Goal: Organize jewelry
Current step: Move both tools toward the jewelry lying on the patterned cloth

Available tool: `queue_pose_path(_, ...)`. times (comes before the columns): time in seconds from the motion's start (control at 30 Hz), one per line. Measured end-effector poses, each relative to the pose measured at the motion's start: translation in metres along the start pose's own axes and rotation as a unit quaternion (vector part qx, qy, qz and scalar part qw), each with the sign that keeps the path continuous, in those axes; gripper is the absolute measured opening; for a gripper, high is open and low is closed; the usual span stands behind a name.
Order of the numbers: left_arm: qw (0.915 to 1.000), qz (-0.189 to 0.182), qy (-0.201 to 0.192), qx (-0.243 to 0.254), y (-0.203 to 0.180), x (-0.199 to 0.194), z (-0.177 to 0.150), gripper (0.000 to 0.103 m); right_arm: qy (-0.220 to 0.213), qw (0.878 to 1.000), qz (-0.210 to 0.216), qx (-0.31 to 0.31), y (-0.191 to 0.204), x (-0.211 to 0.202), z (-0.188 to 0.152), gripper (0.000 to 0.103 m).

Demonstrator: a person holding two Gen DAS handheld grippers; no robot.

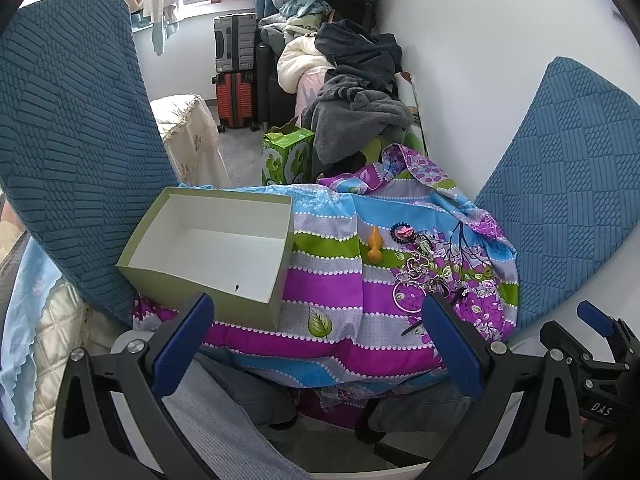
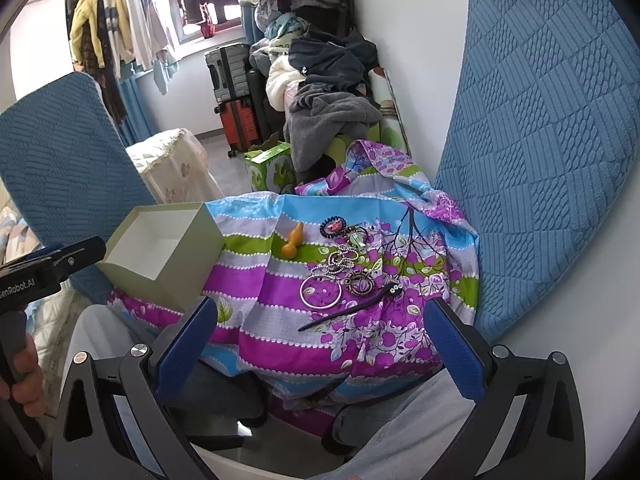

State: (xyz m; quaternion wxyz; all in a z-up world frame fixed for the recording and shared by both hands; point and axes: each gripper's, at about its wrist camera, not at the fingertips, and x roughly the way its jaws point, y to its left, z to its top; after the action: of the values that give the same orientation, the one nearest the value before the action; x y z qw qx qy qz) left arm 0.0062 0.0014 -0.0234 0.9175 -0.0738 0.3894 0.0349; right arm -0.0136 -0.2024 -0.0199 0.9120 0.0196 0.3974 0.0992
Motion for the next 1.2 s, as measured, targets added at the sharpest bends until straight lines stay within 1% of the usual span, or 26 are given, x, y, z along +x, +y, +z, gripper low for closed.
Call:
queue_pose_path(0.33, 1.0000, 0.001, -0.003, -0.001, 0.000, 0.003, -0.001, 0.103, 0.004, 1.000, -0.003, 0.000, 0.000, 0.002, -0.001, 0.103)
queue_pose_path(0.63, 1.0000, 0.001, 0.006, -0.003, 0.003, 0.009, -0.004, 0.103, 0.005, 1.000, -0.003, 0.006, -0.010, -0.001, 0.000, 0.103)
queue_pose_path(0.7, 1.0000, 0.001, 0.006, -0.002, 0.002, 0.010, -0.002, 0.103, 0.008, 1.000, 0.002, 0.008, 0.002, 0.001, -0.001, 0.103)
queue_pose_path(0.97, 0.9999, 0.004, 0.010, 0.000, 0.001, 0.016, -0.003, 0.103, 0.012, 1.000, 0.010, 0.009, -0.002, -0.003, -0.002, 0.103)
queue_pose_path(1.2, 1.0000, 0.002, 0.005, 0.001, -0.002, 0.016, 0.000, 0.103, -0.004, 1.000, 0.005, -0.002, -0.002, -0.005, 0.006, 0.102)
